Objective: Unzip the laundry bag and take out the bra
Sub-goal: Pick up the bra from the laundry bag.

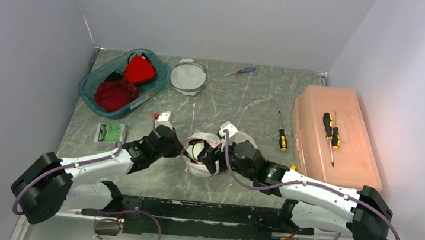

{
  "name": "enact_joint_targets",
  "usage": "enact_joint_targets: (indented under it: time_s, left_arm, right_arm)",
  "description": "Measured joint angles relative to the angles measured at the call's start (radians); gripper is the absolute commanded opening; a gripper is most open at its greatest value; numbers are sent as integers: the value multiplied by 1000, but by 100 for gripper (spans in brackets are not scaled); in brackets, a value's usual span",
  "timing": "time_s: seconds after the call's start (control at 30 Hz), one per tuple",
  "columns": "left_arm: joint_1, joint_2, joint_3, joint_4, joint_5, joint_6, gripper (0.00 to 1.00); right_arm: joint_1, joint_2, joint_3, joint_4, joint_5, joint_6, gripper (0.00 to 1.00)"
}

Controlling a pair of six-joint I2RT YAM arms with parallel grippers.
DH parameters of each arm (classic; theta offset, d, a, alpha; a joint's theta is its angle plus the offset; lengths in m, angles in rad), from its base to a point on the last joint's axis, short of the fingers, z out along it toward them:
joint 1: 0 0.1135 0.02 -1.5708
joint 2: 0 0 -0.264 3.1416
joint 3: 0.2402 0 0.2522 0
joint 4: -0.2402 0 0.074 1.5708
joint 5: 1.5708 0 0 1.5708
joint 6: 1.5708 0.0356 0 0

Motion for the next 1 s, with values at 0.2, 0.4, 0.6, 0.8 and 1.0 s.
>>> enact_joint_targets:
  time_s: [0.2,0.4,0.6,0.8,1.0]
  left_arm:
    - [0,24,-6,60,25,-1,3]
    - [0,47,-23,105,49,-5,3]
    - [0,47,-45,121,57,-5,3]
    - [0,47,-47,129,57,-5,3]
    - [0,50,-52,141,66,-5,3]
  right_arm:
    - [18,105,151,-18,45,-24,68]
    - [20,271,208,-22,59,-40,67]
    - [23,388,236,-65,72,-40,68]
    - [28,421,253,-77,91,-38,68]
    - [42,397,245,-74,109,-27,71]
